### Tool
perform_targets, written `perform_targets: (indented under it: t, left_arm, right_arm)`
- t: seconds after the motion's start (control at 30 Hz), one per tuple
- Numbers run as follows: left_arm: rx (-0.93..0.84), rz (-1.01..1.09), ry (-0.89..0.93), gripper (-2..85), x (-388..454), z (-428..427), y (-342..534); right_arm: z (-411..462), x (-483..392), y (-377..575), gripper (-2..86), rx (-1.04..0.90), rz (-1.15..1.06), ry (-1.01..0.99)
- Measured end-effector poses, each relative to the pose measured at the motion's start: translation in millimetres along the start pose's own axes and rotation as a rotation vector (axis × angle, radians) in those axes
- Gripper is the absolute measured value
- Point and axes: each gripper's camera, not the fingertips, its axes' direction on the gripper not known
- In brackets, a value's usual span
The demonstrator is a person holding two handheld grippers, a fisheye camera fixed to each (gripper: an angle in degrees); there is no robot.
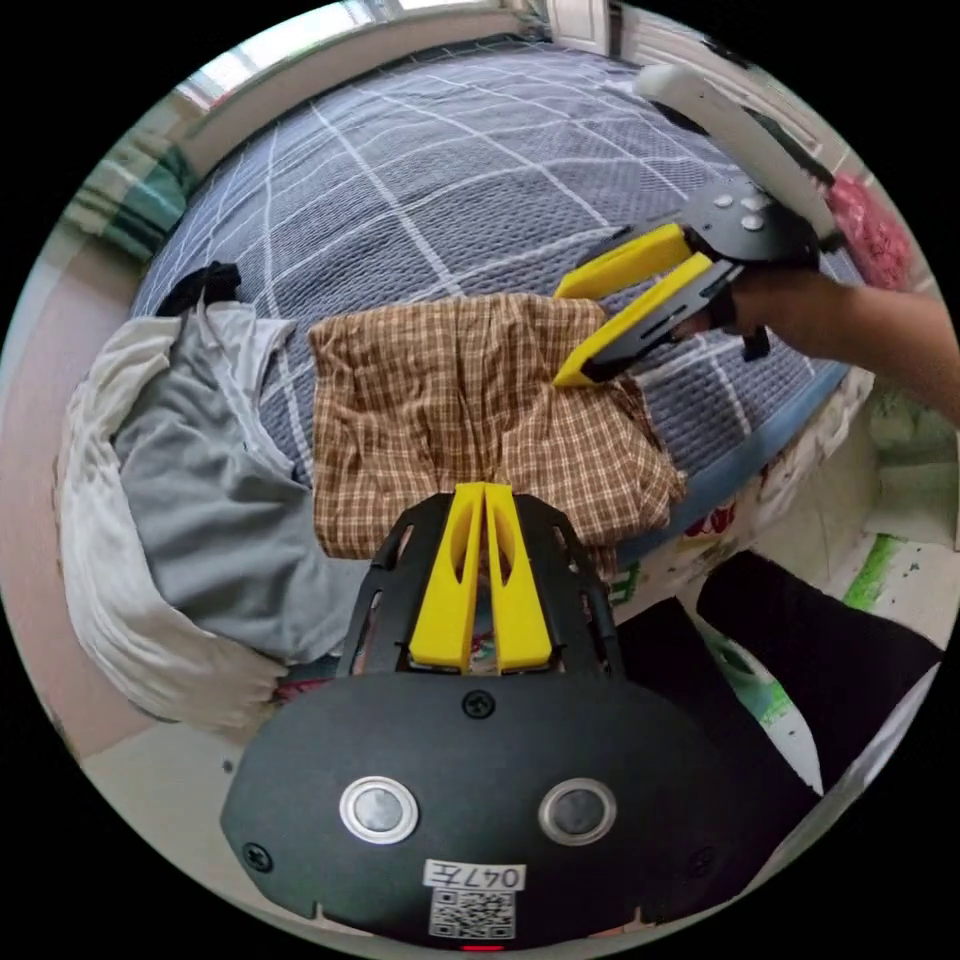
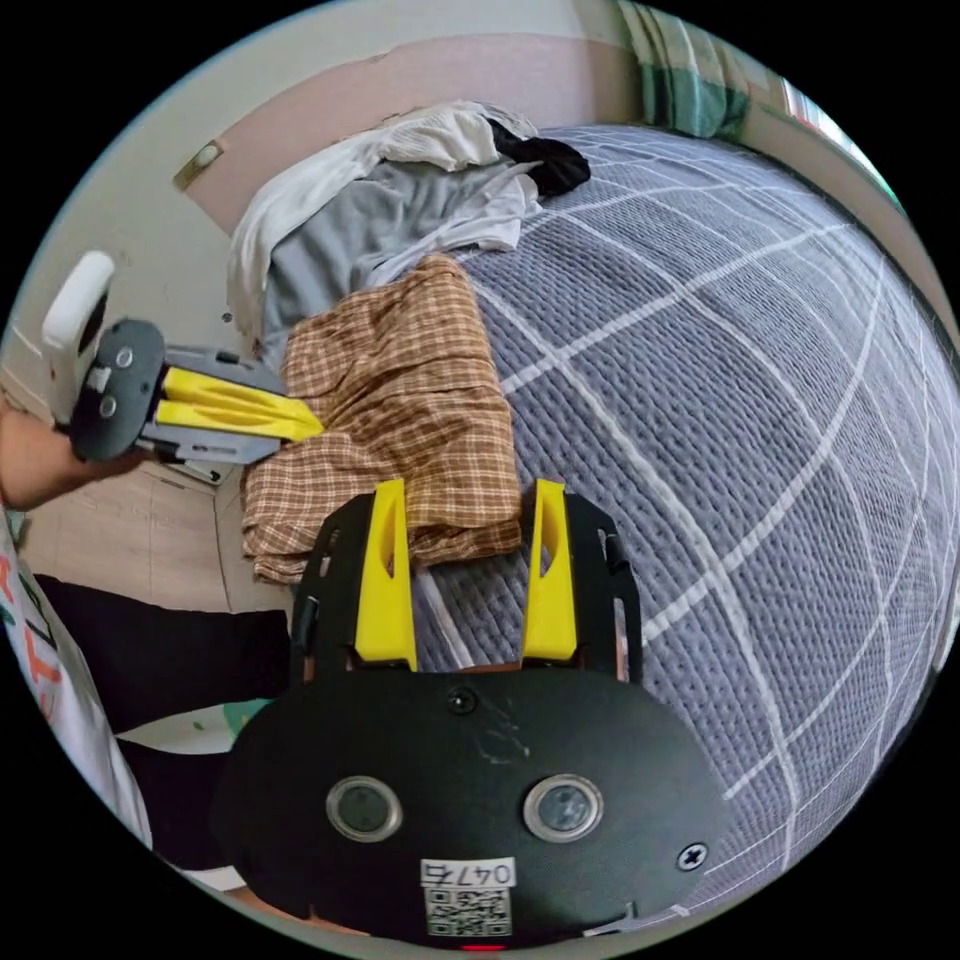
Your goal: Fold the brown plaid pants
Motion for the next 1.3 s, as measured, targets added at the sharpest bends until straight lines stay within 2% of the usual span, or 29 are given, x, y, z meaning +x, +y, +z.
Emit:
perform_targets:
  t: [0.17, 0.23, 0.5, 0.67, 0.77, 0.97, 1.13, 1.3]
  left_arm:
    - [0.0, -0.188, 0.253, -0.8, -36, 5, -2]
    - [-0.001, -0.226, 0.3, -0.8, -41, 5, -2]
    - [0.003, -0.297, 0.298, -0.7, -36, -15, -6]
    - [0.112, -0.323, 0.349, -0.8, -17, -51, -25]
    - [0.178, -0.284, 0.356, -0.8, 7, -72, -58]
    - [0.231, -0.146, 0.256, -0.8, 83, -117, -143]
    - [0.281, -0.066, 0.286, -0.8, 155, -155, -196]
    - [0.265, -0.02, 0.266, -0.8, 226, -176, -240]
  right_arm:
    - [-7, -16, 2, 5.7, -0.009, -0.055, 0.068]
    - [-14, -24, 1, 3.6, -0.018, -0.069, 0.121]
    - [-72, -71, 3, 1.6, 0.046, -0.258, 0.351]
    - [-122, -50, 20, 1.3, 0.1, -0.201, 0.361]
    - [-160, -12, 41, 1.3, 0.108, -0.152, 0.375]
    - [-250, 103, 103, 1.3, 0.035, -0.117, 0.569]
    - [-332, 245, 157, 1.4, -0.019, -0.08, 0.722]
    - [-399, 387, 189, 1.5, 0.08, -0.004, 0.704]
